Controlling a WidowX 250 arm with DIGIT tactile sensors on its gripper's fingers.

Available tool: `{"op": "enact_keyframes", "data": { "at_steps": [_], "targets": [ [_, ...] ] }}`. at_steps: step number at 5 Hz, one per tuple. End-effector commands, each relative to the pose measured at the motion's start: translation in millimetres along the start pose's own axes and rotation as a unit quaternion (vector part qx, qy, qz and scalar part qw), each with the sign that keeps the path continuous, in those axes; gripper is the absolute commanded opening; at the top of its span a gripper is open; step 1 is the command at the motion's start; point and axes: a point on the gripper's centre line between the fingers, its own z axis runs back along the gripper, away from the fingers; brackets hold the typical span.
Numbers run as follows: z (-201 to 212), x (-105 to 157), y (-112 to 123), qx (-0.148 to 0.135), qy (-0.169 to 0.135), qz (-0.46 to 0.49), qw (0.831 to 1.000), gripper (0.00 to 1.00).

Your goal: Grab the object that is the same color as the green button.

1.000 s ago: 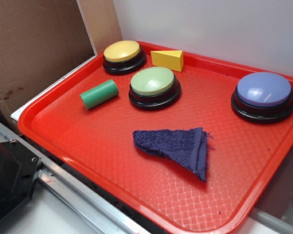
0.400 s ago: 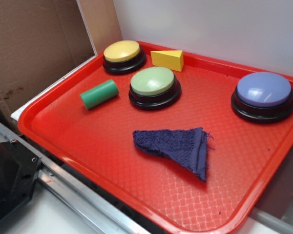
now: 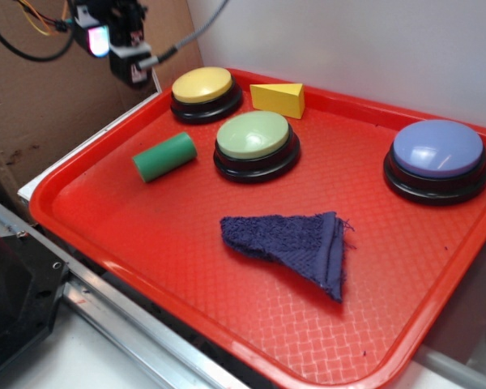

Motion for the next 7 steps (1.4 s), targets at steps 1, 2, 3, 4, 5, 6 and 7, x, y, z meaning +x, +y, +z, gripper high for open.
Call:
{"op": "enact_keyframes", "data": {
  "at_steps": [1, 2, 3, 4, 5, 6, 7],
  "targets": [
    [-34, 19, -28, 0.000, -0.003, -0.072, 0.997, 1.00],
    [-37, 18, -42, -0.003, 0.002, -0.080, 0.997, 1.00],
    [-43, 18, -40, -0.007, 0.014, -0.071, 0.997, 1.00],
    [-53, 19, -37, 0.000, 0.029, -0.067, 0.997, 1.00],
    [-64, 20, -40, 0.002, 0.049, -0.066, 0.997, 1.00],
    [-71, 20, -41, -0.006, 0.058, -0.071, 0.996, 0.09],
    [-66, 20, -42, -0.007, 0.053, -0.067, 0.996, 0.00]
  ]
}}
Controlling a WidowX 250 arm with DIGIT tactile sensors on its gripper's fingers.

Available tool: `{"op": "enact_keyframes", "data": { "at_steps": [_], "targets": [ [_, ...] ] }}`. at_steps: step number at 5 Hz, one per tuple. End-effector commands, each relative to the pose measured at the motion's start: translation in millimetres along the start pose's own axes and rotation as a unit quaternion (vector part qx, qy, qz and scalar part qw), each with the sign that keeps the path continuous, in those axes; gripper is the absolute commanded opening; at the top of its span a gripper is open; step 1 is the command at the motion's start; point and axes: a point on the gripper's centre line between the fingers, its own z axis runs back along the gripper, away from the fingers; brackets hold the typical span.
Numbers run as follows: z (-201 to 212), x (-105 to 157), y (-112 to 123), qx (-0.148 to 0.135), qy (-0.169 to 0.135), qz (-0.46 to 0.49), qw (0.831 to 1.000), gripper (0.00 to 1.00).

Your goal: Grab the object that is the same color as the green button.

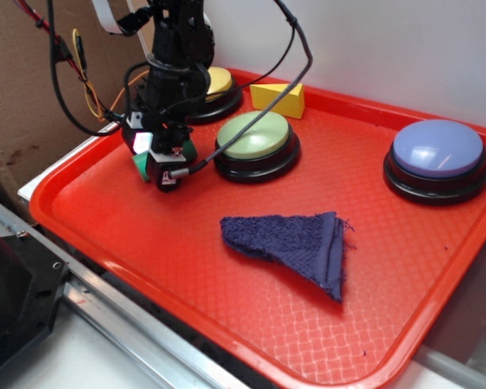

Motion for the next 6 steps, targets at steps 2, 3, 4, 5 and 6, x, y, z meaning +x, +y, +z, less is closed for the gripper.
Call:
{"op": "enact_keyframes", "data": {
  "at_steps": [2, 3, 4, 5, 6],
  "targets": [
    [85, -26, -1, -0.029, -0.102, 0.117, 0.987, 0.00],
    [127, -58, -3, -0.063, -0.142, 0.174, 0.972, 0.00],
    [162, -104, -18, -0.059, -0.194, 0.246, 0.948, 0.00],
    [203, -134, -28, -0.056, -0.208, 0.264, 0.940, 0.00],
    [247, -160, -30, -0.061, -0.220, 0.262, 0.938, 0.00]
  ]
}}
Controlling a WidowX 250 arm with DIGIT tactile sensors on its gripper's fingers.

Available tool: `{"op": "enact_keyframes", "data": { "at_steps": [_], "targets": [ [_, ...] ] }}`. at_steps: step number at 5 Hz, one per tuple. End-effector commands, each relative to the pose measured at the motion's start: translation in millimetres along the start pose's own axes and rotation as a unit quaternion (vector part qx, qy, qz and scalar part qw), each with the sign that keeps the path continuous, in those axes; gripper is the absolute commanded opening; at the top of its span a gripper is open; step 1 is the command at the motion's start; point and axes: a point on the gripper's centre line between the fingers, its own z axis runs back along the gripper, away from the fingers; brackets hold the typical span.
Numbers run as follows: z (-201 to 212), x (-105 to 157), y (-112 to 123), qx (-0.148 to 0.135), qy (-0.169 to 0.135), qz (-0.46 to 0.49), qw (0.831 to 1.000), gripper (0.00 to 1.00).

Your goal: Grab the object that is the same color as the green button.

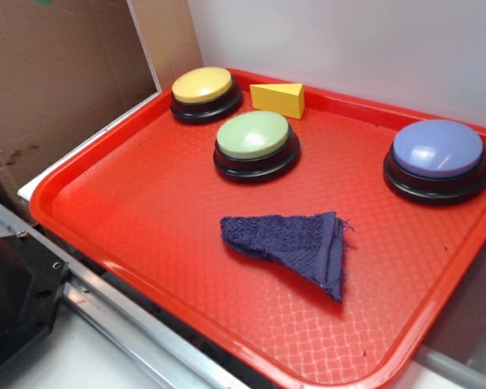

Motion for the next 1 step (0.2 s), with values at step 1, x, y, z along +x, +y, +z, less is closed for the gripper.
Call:
{"op": "enact_keyframes", "data": {
  "at_steps": [1],
  "targets": [
    [74.3, -13.7, 3.5, -0.015, -0.044, -0.003, 0.999, 0.00]
  ]
}}
